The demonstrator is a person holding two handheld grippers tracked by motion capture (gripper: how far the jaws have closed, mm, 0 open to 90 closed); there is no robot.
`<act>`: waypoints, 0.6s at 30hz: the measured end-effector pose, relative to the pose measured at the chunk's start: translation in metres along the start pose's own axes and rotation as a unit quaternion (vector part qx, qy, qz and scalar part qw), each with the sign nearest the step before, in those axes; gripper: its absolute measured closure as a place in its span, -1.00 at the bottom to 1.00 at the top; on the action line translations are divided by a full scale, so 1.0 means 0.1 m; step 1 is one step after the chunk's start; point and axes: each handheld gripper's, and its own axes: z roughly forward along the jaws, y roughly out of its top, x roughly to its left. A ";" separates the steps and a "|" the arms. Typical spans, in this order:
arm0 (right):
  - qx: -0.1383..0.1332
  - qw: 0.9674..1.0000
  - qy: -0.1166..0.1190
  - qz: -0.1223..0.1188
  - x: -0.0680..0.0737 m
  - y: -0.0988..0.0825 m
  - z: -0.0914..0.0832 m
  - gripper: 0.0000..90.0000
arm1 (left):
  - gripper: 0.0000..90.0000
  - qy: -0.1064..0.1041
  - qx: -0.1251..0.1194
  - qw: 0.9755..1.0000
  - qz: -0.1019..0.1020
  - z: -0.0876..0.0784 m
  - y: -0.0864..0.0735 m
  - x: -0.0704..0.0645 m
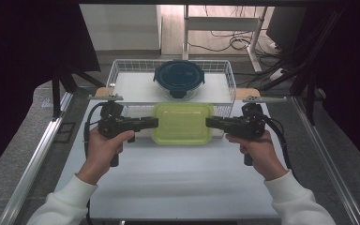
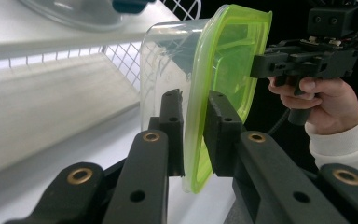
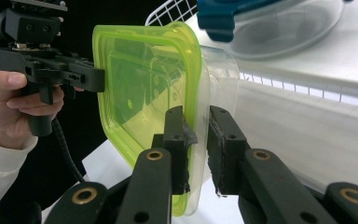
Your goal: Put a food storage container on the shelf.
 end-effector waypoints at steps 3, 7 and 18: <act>-0.004 1.000 -0.001 -0.003 0.00 0.07 0.00 0.72 | 0.75 0.001 -0.003 1.000 0.005 -0.01 0.06 -0.01; -0.009 1.000 0.000 -0.008 0.01 0.16 -0.01 0.72 | 0.75 0.001 -0.006 1.000 0.009 -0.03 0.15 -0.01; -0.020 1.000 0.004 -0.015 0.00 0.48 -0.02 0.72 | 0.76 -0.002 -0.015 1.000 0.017 -0.09 0.49 0.01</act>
